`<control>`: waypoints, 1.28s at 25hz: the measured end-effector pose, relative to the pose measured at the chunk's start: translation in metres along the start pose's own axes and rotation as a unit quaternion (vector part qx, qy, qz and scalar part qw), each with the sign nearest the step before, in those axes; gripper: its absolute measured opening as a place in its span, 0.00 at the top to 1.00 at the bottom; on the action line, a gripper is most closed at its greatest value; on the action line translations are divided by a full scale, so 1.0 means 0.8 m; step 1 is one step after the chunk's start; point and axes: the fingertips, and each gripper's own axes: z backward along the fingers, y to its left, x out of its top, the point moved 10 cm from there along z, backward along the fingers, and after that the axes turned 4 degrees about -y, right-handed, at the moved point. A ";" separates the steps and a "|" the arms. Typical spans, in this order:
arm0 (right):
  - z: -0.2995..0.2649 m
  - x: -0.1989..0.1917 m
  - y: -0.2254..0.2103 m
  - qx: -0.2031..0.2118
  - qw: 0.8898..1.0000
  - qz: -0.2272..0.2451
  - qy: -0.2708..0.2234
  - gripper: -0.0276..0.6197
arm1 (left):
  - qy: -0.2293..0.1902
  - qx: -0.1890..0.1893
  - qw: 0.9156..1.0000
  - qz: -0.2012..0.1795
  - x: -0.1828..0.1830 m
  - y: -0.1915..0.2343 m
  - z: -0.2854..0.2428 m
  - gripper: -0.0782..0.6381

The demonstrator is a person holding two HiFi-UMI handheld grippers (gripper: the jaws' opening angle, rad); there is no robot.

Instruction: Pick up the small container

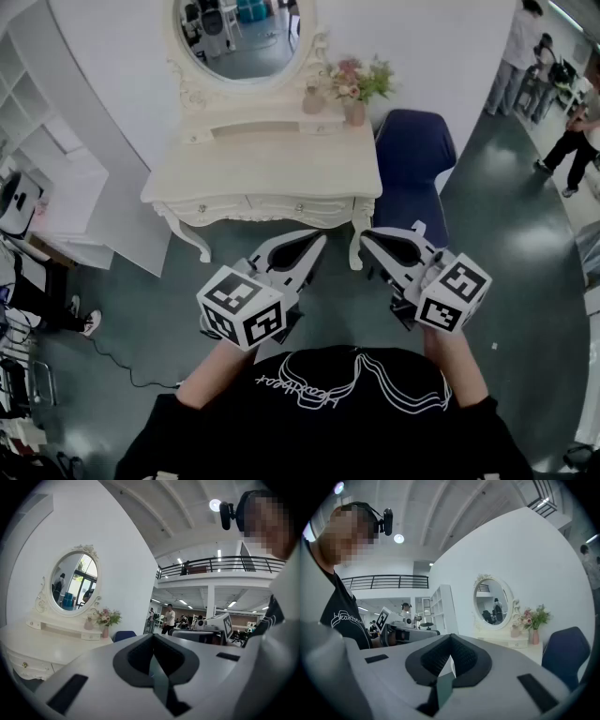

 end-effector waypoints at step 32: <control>-0.034 -0.009 -0.134 -0.037 0.999 -0.019 -0.013 0.95 | 0.035 -0.011 0.999 0.010 -0.002 0.087 -0.112 0.89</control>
